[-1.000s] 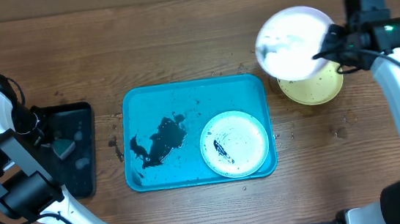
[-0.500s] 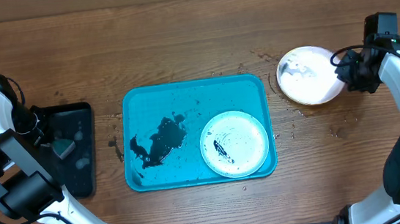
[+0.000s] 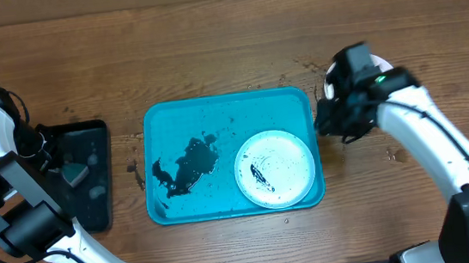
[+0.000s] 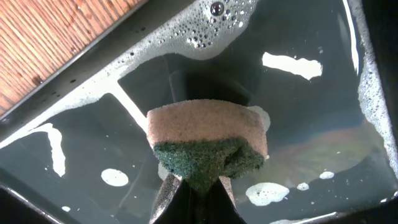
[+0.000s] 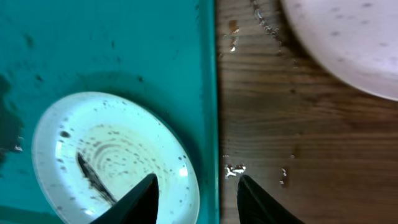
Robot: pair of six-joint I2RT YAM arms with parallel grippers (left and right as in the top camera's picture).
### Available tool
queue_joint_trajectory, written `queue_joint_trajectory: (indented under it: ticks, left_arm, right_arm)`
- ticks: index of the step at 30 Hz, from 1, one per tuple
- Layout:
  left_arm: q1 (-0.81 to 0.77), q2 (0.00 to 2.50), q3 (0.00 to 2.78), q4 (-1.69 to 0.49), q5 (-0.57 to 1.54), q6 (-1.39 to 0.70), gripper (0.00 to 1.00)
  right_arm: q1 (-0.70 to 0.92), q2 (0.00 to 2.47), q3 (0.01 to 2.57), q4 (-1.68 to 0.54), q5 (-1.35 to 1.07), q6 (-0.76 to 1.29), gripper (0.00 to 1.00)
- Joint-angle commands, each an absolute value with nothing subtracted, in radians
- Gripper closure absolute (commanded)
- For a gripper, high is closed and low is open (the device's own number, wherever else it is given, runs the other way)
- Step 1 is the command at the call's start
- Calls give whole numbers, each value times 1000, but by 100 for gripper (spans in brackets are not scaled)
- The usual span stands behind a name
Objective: Clean dirty plates on tray and stack at the side
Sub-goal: 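Move the right gripper to the second white plate rim and grasp it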
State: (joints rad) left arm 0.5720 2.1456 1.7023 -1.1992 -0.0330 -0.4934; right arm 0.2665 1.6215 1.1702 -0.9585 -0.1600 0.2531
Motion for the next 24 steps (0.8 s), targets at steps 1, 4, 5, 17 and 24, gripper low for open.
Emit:
queue_joint_trajectory:
  ticks: [1, 4, 5, 17, 24]
  left_arm:
    - [582, 2155, 1701, -1199, -14, -474, 96]
    - [582, 2155, 1701, -1200, -6, -474, 96]
    - [582, 2155, 1701, -1200, -6, -474, 96]
    - [582, 2155, 1701, -1197, -6, -471, 96]
    - [582, 2155, 1701, -1198, -6, -466, 96]
  right_arm:
    - [342, 1635, 1102, -885, -90, 200, 59]
    - [377, 1648, 1095, -860, -91, 201, 59]
    - [390, 1654, 1093, -844, -91, 201, 59]
    - [404, 1779, 1083, -787, -53, 159, 61]
    - [404, 1781, 1076, -791, -137, 170, 69]
